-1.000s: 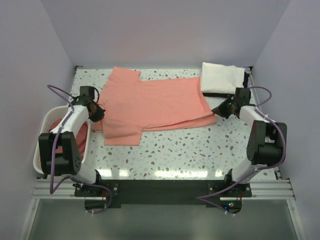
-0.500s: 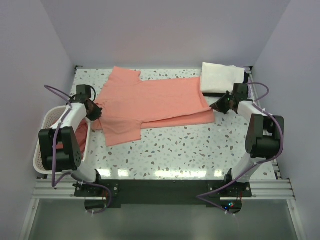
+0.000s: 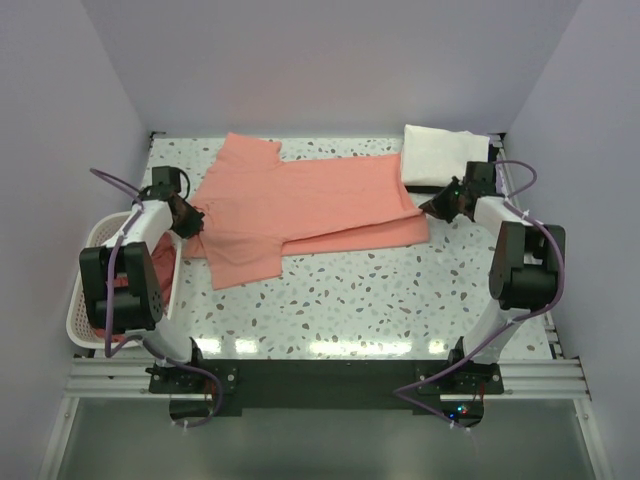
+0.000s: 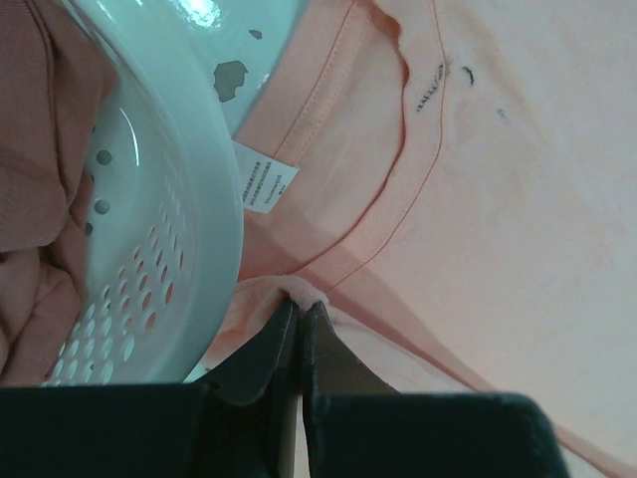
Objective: Fold and stack the t-shirts
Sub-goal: Fold the tshirt
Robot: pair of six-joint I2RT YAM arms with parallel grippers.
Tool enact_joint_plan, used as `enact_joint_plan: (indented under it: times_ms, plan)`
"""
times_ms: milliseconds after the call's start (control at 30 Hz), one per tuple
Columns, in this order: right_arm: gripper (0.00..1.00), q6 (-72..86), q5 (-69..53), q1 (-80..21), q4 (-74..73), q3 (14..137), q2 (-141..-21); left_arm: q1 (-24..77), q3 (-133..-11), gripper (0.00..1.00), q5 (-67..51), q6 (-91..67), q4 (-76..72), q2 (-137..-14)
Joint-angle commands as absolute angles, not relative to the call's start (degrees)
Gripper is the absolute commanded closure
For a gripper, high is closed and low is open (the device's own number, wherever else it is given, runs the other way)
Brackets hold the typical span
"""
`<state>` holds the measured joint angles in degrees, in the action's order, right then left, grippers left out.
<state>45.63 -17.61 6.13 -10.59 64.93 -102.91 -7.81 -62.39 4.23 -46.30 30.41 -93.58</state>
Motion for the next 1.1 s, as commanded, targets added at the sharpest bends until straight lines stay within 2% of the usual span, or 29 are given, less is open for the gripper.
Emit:
enact_joint_plan:
  times_ms: [0, 567, 667, 700, 733, 800, 1067]
  plan:
    - [1.0, 46.41, -18.19, 6.15, -8.17, 67.67, -103.45, -8.79, -65.04, 0.99, 3.17, -45.88, 27.86, -94.13]
    - [1.0, 45.53, -19.95, 6.15, -8.08, 70.93, -106.52, -10.11, -66.09, 0.97, 2.02, -44.56, 25.67, -96.15]
    - [1.0, 45.18, -20.13, 6.07, -8.17, 70.93, -106.7, -10.28, -65.3, 0.89, 2.37, -44.39, 24.96, -95.72]
    - [1.0, 45.09, -20.21, 6.15, -8.35, 70.93, -106.7, -10.37, -65.04, 0.78, 2.2, -44.21, 24.35, -95.63]
    - [0.99, 44.65, -20.3, 6.07, -8.35, 70.93, -106.79, -10.63, -64.34, 0.73, 2.11, -43.86, 24.08, -95.45]
    - [0.92, 44.47, -20.56, 6.06, -8.18, 70.93, -106.96, -10.98, -63.55, 0.68, 1.67, -43.77, 22.86, -94.84]
    - [0.66, 41.66, -19.79, 4.57, -10.71, 72.6, -106.44, -11.69, -62.4, 0.57, 4.12, -42.63, 22.94, -93.7]
